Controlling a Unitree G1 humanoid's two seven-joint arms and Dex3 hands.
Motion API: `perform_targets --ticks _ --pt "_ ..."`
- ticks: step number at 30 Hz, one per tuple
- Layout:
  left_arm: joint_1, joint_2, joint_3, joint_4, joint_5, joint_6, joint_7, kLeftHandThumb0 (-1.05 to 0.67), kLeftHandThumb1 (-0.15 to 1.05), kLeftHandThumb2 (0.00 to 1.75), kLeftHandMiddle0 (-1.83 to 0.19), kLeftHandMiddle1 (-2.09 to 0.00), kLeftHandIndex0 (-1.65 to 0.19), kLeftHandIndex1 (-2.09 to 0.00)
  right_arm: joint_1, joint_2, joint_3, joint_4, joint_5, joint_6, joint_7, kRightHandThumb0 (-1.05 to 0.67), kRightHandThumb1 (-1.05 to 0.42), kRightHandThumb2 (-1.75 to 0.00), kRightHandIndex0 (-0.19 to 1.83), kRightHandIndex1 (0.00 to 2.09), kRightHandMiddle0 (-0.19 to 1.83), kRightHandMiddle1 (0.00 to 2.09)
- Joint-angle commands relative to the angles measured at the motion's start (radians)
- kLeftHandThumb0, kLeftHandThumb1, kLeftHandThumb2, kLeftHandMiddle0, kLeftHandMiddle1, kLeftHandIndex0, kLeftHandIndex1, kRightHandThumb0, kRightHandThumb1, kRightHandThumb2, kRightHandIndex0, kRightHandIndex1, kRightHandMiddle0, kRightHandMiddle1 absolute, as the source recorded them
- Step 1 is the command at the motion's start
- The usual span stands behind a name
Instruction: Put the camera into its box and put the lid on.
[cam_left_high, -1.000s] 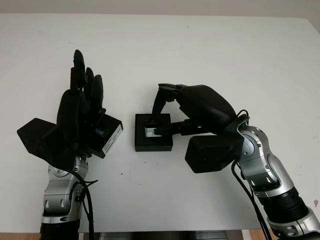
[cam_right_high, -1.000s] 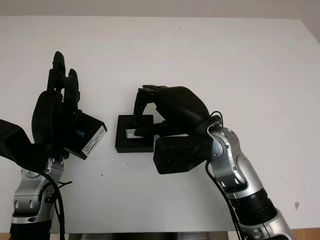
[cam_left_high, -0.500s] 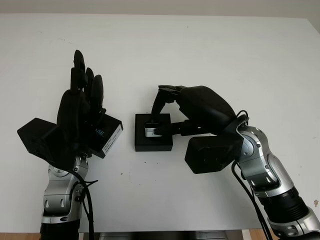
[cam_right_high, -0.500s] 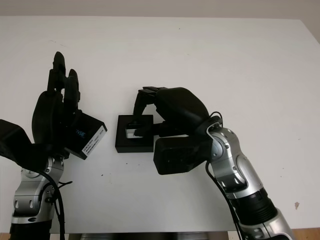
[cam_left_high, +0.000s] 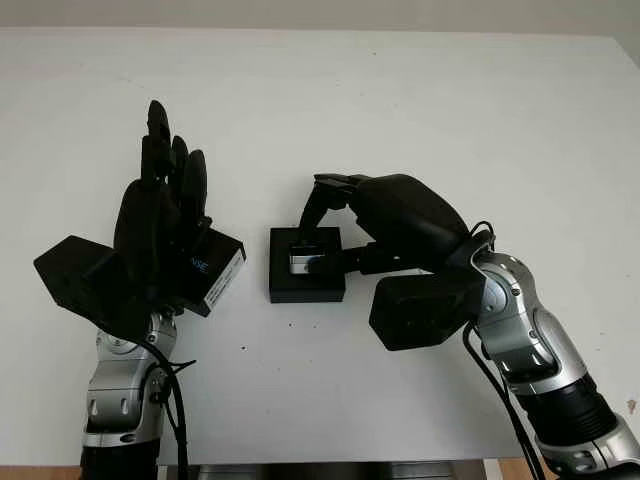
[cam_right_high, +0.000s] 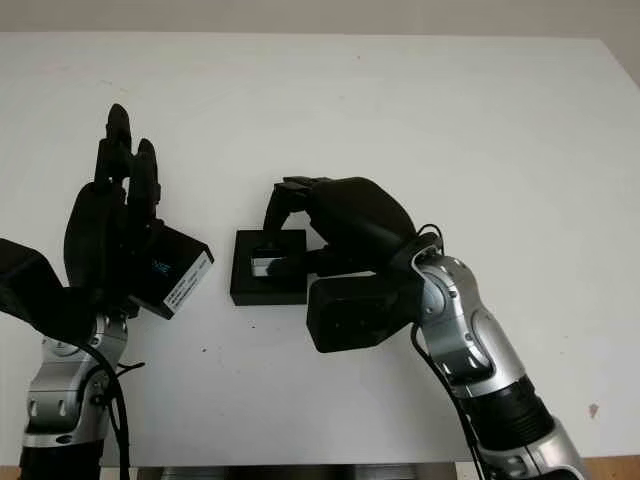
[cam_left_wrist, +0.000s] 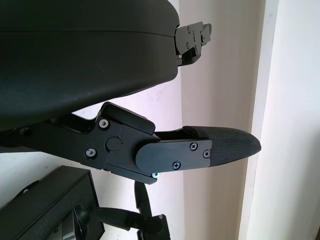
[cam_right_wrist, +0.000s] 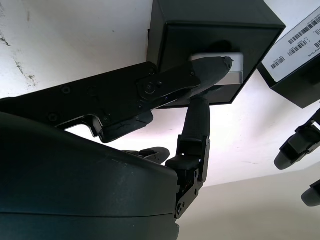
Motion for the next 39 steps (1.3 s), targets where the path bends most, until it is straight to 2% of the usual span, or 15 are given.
perform_targets --ticks 1,15,25,39 --pt "0.014 -0.005 0.003 -0.015 -0.006 -0.004 0.001 -0.83 1.05 0.47 0.19 0.00 0.19 0.00 0.012 -0.009 0.014 0.002 -0.006 -0.011 0.004 -0.69 -1.00 -0.05 0.35 0.06 0.37 1.20" --pt "0.016 0.002 0.005 -0.017 -0.016 0.001 -0.010 -0.83 1.05 0.47 0.19 0.00 0.19 0.00 0.010 0.002 0.019 0.012 -0.014 -0.004 -0.003 -0.67 -1.01 -0.06 0.39 0.07 0.42 1.44" --pt "0.019 -0.004 0.002 -0.022 -0.008 0.003 0.002 -0.83 1.05 0.47 0.19 0.00 0.19 0.00 -0.005 0.007 0.038 0.070 -0.029 -0.032 -0.040 -0.66 -1.01 -0.05 0.42 0.08 0.43 1.22" --pt "0.022 -0.010 0.000 -0.024 -0.009 0.001 0.014 -0.82 1.05 0.46 0.19 0.00 0.19 0.00 -0.044 0.002 0.079 0.139 -0.099 -0.045 -0.078 -0.68 -1.03 -0.06 0.39 0.06 0.35 0.95"
